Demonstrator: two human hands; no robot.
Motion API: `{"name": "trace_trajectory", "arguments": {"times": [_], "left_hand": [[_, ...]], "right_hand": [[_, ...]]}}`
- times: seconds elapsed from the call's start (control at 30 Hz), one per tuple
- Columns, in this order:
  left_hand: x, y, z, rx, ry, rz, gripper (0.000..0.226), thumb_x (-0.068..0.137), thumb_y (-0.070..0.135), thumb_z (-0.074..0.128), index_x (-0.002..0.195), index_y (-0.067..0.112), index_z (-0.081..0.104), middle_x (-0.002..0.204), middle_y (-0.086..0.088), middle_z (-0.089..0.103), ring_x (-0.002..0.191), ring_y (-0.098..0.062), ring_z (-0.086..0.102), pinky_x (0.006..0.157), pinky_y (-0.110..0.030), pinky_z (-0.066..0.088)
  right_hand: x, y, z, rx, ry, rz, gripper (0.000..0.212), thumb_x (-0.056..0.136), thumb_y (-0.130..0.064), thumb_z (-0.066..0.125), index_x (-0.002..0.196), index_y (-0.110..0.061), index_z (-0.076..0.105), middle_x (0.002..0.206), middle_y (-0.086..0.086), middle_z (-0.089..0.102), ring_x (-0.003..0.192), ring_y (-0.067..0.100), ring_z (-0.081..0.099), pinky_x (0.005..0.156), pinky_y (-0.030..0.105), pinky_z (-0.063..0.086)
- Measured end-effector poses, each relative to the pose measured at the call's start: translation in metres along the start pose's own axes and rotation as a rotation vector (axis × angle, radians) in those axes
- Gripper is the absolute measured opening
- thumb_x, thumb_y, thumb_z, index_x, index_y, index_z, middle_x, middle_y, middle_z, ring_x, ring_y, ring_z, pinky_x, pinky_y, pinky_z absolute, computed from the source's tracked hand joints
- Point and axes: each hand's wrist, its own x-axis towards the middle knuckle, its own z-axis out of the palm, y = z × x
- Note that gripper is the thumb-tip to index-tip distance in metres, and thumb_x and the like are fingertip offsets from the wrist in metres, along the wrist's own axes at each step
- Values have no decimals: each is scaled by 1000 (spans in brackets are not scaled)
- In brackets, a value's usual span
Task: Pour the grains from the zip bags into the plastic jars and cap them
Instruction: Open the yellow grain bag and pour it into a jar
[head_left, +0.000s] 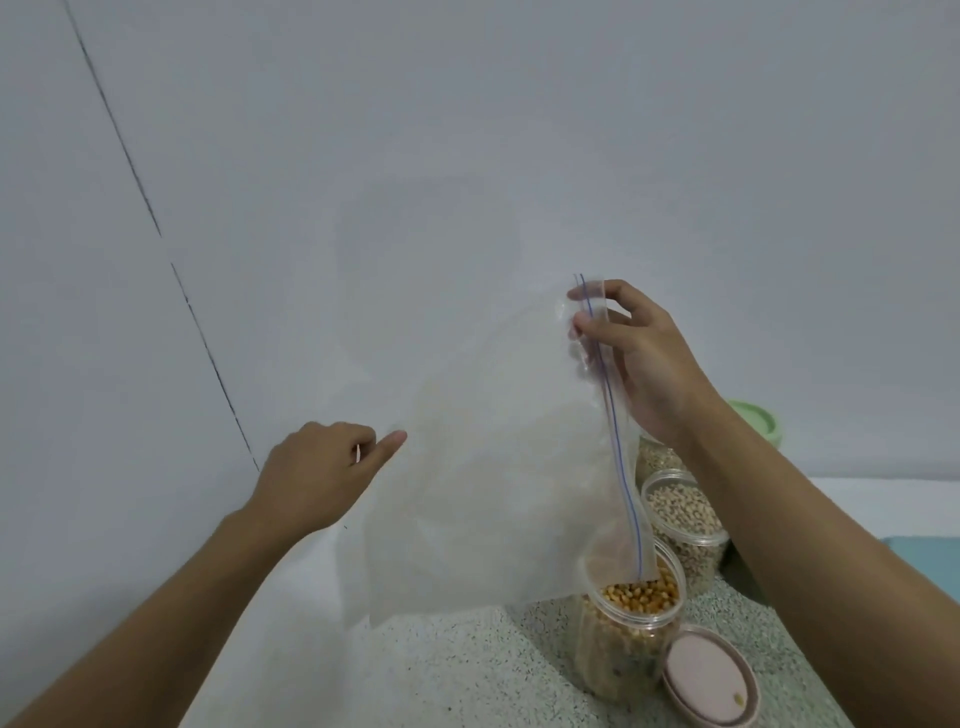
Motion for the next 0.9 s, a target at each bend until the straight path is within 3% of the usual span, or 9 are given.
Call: {"name": "trace_trajectory", "arguments": {"times": [0.1, 0.23, 0.43, 0.5, 0.63, 0.9], "left_hand": [[12, 13, -1, -187, 43, 139, 57, 97, 61, 46, 54, 26, 34, 46, 6, 38, 47, -15, 36, 53, -29, 30], [29, 38, -6, -453, 95, 224, 51, 99, 56, 52, 65, 18, 54, 49, 5, 35, 49, -14, 35, 56, -31, 33], [31, 51, 4, -521, -47, 251, 46, 98, 58, 49, 73, 21, 63, 54, 2, 46, 50, -12, 41, 56, -26, 34], [22, 48, 15, -521, -77, 270, 38, 96, 60, 49, 83, 27, 64, 68, -1, 57, 60, -12, 50, 60, -24, 38], [16, 44, 36, -508, -52, 201, 29, 94, 64, 46, 106, 40, 56, 101, 9, 58, 98, -5, 57, 77, -24, 43], [28, 96, 6, -651, 68, 327, 38, 103, 57, 43, 136, 38, 47, 132, 15, 49, 124, -2, 49, 101, -30, 44]], "right_hand": [[0, 3, -1, -4, 37, 3, 18, 98, -3, 58, 109, -15, 66, 80, 4, 61, 73, 25, 46, 62, 33, 40], [-4, 4, 0, -15, 77, 10, 18, 98, -2, 58, 110, -13, 65, 79, 5, 61, 72, 24, 47, 62, 33, 40], [-12, 2, -5, -21, 106, -14, 16, 99, -4, 58, 110, -14, 65, 80, 4, 61, 68, 21, 49, 66, 34, 40], [-14, 1, -6, -12, 112, -22, 15, 100, -5, 58, 109, -16, 65, 81, 3, 62, 69, 20, 51, 66, 33, 41], [-19, 1, -7, 35, 113, -34, 15, 100, -5, 58, 112, -14, 63, 80, 1, 63, 68, 17, 54, 67, 31, 44], [-29, -3, 5, -6, 12, -56, 13, 99, -10, 63, 110, -16, 67, 81, 6, 65, 74, 21, 53, 69, 30, 45]]}}
